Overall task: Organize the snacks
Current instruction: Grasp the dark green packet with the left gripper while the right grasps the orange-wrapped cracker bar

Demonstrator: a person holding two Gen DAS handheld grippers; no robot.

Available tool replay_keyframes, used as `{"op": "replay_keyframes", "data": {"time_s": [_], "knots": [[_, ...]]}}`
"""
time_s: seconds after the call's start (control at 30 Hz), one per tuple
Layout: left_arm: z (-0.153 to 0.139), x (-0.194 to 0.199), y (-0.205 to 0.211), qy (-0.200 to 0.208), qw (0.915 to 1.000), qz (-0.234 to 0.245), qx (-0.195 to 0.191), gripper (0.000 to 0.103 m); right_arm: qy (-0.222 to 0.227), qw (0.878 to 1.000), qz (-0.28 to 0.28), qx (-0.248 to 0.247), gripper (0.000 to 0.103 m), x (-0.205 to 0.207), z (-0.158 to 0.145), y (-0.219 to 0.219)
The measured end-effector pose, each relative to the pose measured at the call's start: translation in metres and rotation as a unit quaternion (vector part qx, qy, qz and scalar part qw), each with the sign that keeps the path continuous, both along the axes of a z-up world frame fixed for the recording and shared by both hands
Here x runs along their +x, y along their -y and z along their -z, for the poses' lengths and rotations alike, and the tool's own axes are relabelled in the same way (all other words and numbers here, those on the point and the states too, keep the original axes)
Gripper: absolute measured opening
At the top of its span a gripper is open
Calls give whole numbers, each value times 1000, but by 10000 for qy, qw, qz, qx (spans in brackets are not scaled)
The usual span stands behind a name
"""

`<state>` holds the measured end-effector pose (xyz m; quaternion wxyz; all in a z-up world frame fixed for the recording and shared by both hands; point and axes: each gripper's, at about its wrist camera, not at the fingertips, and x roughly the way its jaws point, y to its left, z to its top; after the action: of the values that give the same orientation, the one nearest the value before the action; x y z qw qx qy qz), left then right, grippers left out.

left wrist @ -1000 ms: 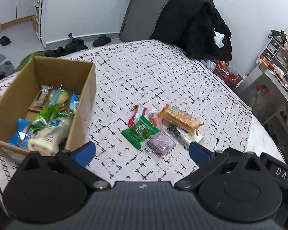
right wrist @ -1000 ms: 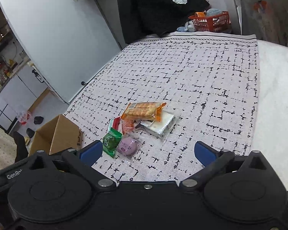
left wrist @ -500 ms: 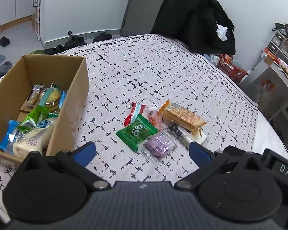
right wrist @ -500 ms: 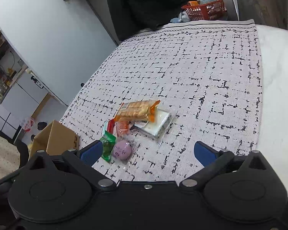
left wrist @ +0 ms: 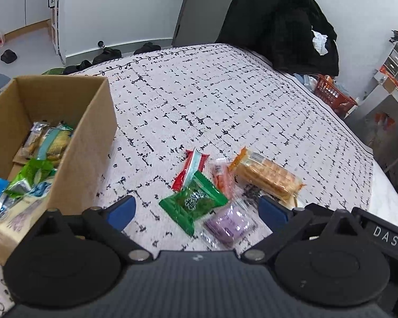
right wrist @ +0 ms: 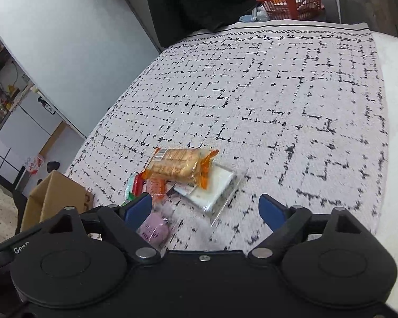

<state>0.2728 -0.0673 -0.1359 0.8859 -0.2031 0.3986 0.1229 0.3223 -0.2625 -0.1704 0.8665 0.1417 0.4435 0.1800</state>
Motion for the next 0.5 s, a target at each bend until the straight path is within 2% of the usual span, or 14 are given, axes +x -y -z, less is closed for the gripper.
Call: {"op": "replay_keyframes", "data": {"time_s": [0.23, 0.5], "knots": [[22, 21, -4, -222, 9997, -75, -10, 88, -18, 9999, -105, -14, 76, 21, 11, -2], [47, 37, -8, -465, 9988, -143, 34, 85, 19, 9991, -389, -145, 76, 40, 22, -12]]}}
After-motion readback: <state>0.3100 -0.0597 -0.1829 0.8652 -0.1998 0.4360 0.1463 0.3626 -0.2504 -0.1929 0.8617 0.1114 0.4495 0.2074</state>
